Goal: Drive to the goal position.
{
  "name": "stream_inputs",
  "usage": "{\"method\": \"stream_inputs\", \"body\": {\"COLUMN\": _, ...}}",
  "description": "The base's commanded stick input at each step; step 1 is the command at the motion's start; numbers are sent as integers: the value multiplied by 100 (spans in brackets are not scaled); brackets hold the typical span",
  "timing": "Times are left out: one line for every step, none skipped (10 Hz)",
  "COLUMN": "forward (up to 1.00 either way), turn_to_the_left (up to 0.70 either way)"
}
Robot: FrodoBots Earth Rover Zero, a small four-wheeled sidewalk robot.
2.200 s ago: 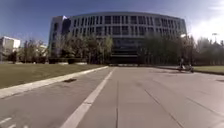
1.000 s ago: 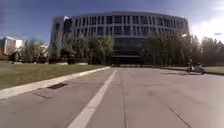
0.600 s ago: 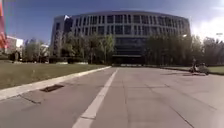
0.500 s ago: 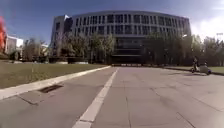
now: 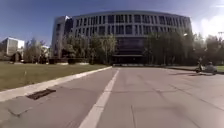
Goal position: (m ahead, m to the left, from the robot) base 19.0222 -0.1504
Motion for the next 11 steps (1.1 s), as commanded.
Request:
{"method": "stream_inputs", "body": {"forward": 70, "turn_to_the_left": -35}}
{"method": "stream_inputs", "body": {"forward": 70, "turn_to_the_left": -14}}
{"method": "stream_inputs", "body": {"forward": 70, "turn_to_the_left": 0}}
{"method": "stream_inputs", "body": {"forward": 70, "turn_to_the_left": 0}}
{"method": "stream_inputs", "body": {"forward": 70, "turn_to_the_left": 0}}
{"method": "stream_inputs", "body": {"forward": 70, "turn_to_the_left": 0}}
{"method": "stream_inputs", "body": {"forward": 70, "turn_to_the_left": 0}}
{"method": "stream_inputs", "body": {"forward": 70, "turn_to_the_left": 0}}
{"method": "stream_inputs", "body": {"forward": 70, "turn_to_the_left": 0}}
{"method": "stream_inputs", "body": {"forward": 70, "turn_to_the_left": 0}}
{"method": "stream_inputs", "body": {"forward": 70, "turn_to_the_left": 0}}
